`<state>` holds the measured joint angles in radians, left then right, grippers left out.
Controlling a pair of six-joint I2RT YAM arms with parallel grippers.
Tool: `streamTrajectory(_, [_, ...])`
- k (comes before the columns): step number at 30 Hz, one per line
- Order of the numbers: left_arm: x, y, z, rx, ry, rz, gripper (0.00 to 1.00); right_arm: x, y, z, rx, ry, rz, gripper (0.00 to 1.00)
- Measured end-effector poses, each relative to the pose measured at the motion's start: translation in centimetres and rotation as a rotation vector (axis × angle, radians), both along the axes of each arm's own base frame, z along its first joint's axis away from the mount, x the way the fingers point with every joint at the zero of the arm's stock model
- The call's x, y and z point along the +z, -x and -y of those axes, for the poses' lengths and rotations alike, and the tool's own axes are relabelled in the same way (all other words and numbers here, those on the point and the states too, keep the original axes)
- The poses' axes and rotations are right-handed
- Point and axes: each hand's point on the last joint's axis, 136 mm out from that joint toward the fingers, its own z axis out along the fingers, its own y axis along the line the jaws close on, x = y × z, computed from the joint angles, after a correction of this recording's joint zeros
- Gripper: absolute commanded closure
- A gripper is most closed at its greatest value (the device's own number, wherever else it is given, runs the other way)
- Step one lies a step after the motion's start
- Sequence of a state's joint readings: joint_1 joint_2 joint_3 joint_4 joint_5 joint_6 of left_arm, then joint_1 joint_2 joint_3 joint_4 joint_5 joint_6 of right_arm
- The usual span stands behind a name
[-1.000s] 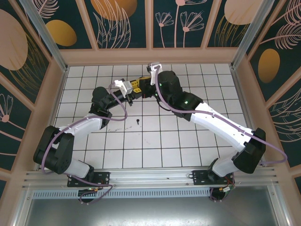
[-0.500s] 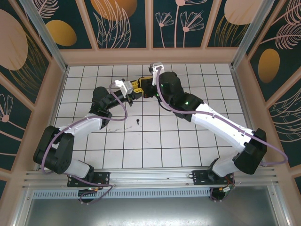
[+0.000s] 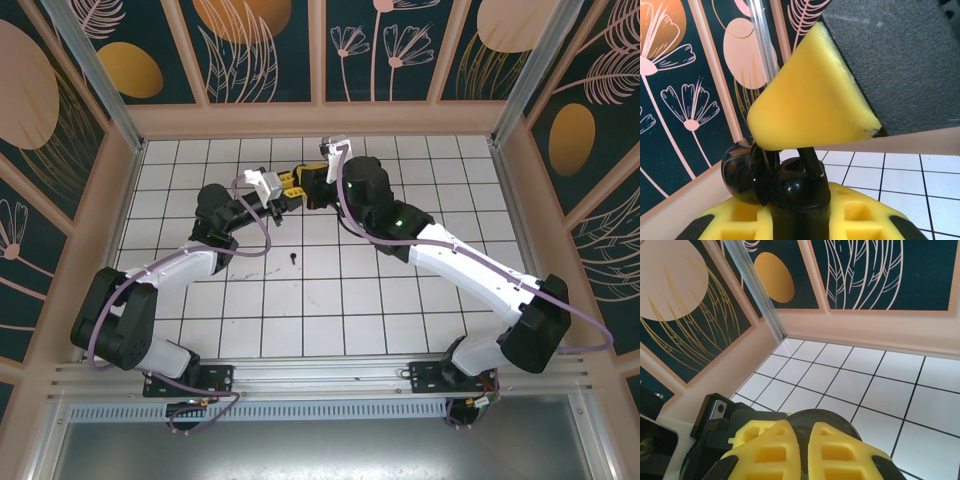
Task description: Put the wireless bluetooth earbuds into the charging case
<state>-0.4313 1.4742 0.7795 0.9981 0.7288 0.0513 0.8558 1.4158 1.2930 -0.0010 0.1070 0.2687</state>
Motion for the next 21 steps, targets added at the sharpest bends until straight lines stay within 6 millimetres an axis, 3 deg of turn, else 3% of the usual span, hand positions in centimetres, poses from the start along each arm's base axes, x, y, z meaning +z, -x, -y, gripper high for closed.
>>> streamTrajectory(12, [0.1, 0.0, 0.0, 0.002, 0.007, -0.008, 1.00, 0.1, 0.3, -0.3, 0.032, 0.003, 0.008, 1.00])
streamTrajectory(21, [0.1, 0.1, 0.1, -0.009, 0.015, -0.032, 1.00, -1.0, 0.7, -0.7, 0.049, 0.063, 0.040, 1.00])
